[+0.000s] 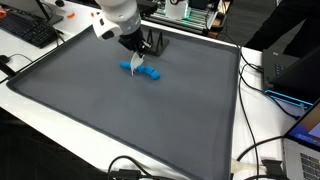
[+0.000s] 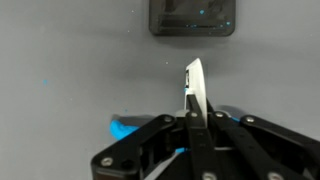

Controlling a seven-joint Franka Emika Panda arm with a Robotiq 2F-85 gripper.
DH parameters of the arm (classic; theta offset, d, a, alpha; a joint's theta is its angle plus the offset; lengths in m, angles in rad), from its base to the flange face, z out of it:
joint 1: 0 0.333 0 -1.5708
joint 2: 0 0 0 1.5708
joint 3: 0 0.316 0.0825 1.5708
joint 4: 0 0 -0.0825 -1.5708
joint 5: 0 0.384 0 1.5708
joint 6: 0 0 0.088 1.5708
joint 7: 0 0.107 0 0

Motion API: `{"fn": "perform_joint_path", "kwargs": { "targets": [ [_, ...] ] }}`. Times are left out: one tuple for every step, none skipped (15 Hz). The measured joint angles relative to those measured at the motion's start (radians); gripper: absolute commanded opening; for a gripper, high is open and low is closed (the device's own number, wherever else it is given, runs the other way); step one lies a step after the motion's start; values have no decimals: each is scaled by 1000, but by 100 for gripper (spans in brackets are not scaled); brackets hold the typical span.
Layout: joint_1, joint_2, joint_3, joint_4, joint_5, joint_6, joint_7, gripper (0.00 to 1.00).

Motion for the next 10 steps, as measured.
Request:
{"fn": "perform_joint_path", "kwargs": {
  "targets": [
    [-1,-3,0,-4,1,0,0,1],
    [-2,-6,0,-8,4,0,-3,1],
    [-4,-9,1,-12,8,0,-7,1],
    [-5,-13,1,-15,11,0,-8,1],
    [-7,-15,1,-16,13,0,-8,1],
    [-8,-17,1,-16,15,2,-8,1],
    [-9,-19,0,-16,20,7,-8,1],
    [-10,-21,0,-16,24,11,-8,1],
    [-11,-23,1,-16,30,14,-8,1],
    [-11,-26,1,-16,37,16,-9,1]
  ]
}}
